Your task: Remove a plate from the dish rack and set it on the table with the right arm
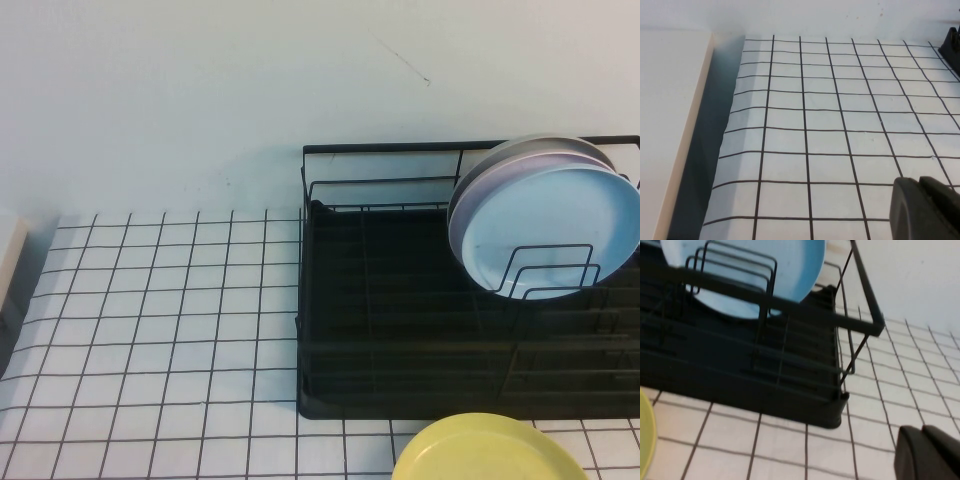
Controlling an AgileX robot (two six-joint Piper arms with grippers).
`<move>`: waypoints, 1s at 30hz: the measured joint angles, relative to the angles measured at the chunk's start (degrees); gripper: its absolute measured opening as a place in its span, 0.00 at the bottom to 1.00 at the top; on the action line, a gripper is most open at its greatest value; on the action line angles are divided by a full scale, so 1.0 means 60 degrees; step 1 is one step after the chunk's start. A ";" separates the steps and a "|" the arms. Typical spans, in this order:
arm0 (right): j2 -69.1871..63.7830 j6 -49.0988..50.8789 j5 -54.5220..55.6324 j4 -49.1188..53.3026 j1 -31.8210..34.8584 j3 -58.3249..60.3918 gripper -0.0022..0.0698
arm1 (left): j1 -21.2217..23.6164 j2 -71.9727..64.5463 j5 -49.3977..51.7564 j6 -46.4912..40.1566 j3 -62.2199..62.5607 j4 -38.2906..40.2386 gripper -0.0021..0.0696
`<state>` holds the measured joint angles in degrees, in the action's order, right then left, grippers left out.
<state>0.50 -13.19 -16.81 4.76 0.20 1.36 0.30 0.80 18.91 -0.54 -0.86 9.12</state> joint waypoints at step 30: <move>0.0024 0.0539 -0.0575 0.0166 0.0000 -0.0013 0.03 | 0.0000 0.0000 0.0000 0.0000 0.0000 0.0000 0.02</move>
<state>0.65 -9.95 -20.26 5.76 0.20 1.28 0.30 0.80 18.91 -0.54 -0.86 9.12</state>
